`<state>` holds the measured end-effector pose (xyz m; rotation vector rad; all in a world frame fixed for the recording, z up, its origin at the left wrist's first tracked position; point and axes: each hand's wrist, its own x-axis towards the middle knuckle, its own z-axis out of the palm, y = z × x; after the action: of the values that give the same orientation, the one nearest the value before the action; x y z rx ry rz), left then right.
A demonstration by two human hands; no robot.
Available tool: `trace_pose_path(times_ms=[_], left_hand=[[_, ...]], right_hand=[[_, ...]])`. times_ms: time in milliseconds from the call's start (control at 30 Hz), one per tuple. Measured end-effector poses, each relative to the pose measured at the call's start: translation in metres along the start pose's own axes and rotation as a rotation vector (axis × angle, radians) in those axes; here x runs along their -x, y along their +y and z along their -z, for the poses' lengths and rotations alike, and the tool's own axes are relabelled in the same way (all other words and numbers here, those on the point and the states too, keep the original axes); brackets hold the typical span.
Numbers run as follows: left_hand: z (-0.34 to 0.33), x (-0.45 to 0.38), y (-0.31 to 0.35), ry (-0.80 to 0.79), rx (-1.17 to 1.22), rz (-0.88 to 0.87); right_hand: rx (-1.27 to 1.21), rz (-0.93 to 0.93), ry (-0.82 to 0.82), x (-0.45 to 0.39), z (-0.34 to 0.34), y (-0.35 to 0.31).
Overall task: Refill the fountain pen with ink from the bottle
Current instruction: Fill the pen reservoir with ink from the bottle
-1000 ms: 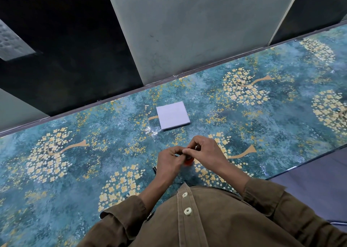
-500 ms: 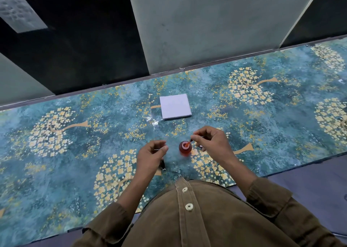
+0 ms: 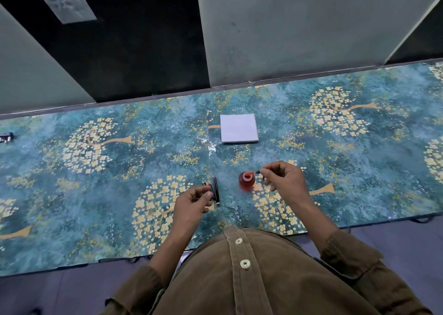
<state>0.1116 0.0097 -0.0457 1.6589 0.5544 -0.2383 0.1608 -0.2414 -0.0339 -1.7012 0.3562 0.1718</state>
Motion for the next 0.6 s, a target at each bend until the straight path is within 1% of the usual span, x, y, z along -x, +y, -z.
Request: trace_pose_path(times_ms=[233,433,533,600], left_hand=[[0.006,0.010,-0.004,0.022,0.015,0.020],[0.007,0.016,-0.005,0.016,0.004,0.027],[0.006,0.017,-0.006,0.009,0.000,0.024],[0.005,0.017,-0.007,0.002,0.000,0.022]], right_hand=[[-0.021,0.005,0.019,0.004,0.001,0.005],[-0.116,-0.040,0.044,0.010,-0.001,0.007],[-0.130,-0.086,0.060,0.012,-0.002,0.011],[-0.194,-0.124,0.070,0.014,-0.001,0.012]])
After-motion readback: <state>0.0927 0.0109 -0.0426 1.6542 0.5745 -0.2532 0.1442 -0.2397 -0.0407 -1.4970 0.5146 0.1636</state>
